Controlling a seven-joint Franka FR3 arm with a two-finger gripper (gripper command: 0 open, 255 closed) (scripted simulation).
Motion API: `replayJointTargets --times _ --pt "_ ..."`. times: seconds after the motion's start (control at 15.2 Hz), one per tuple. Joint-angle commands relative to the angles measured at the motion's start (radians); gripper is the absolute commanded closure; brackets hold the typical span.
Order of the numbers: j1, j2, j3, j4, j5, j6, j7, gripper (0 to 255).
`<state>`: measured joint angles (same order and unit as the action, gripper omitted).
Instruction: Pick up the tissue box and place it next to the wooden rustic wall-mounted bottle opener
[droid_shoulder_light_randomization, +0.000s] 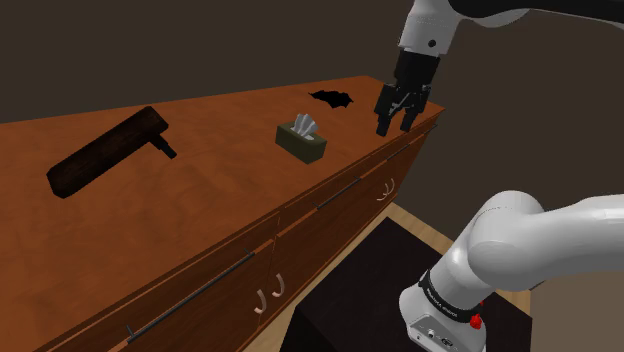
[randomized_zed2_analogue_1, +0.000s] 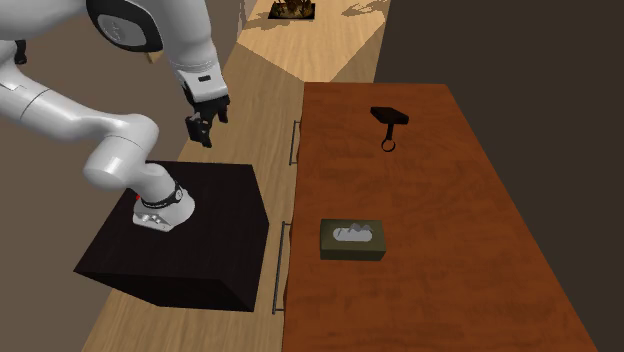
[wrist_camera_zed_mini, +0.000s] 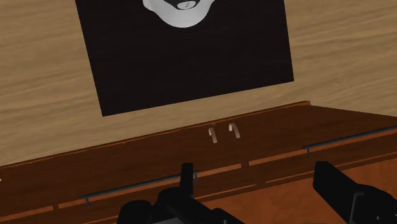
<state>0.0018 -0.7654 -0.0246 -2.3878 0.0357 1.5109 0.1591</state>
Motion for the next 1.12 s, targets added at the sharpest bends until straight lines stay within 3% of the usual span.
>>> replayJointTargets --times 0.0,0.59,1.06 --pt "0.000 0.000 0.000 0.000 0.000 0.000 0.000 0" --pt "-0.012 0.211 -0.140 -0.012 0.036 0.335 -0.143 0" --pt "0.011 0.433 -0.249 0.064 0.150 0.545 -0.296 0"
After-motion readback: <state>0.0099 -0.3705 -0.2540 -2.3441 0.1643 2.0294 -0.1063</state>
